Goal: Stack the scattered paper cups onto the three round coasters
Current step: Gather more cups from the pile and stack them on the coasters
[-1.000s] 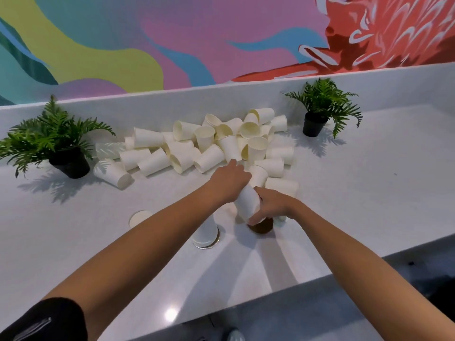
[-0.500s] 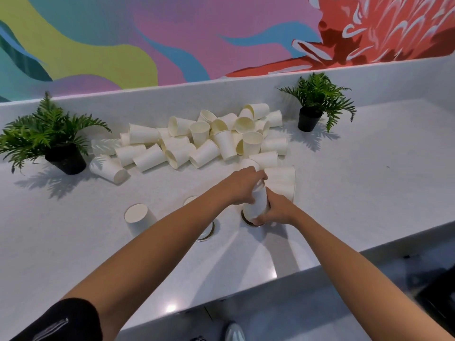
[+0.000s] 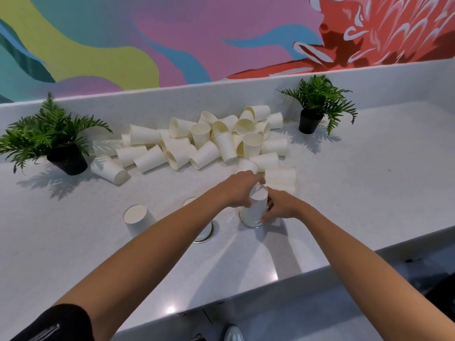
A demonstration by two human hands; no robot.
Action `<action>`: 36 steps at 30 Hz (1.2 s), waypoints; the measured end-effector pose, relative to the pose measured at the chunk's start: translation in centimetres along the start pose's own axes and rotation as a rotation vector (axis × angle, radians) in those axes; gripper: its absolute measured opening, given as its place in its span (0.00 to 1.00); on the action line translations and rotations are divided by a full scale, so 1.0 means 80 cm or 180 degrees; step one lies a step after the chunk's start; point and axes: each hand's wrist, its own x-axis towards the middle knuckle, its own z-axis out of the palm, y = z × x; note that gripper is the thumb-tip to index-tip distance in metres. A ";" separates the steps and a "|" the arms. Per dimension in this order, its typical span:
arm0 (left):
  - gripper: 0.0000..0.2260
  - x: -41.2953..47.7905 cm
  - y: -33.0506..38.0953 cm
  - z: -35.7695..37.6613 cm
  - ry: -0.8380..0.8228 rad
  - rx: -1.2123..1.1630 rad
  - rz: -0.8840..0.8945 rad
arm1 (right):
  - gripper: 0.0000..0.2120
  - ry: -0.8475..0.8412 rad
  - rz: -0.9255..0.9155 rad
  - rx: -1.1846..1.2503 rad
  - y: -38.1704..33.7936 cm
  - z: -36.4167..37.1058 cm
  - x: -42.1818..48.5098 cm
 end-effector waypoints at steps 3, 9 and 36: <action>0.30 0.003 -0.007 -0.008 -0.0055 -0.0069 -0.0038 | 0.22 -0.0093 0.0046 -0.0384 -0.008 -0.027 -0.002; 0.29 0.011 -0.041 -0.029 0.0084 -0.0045 -0.0308 | 0.12 0.0690 0.0095 -0.0531 -0.012 -0.087 -0.002; 0.37 0.128 -0.072 -0.004 -0.0162 -0.0049 -0.1018 | 0.31 0.0348 0.0753 -0.2290 -0.053 -0.159 0.081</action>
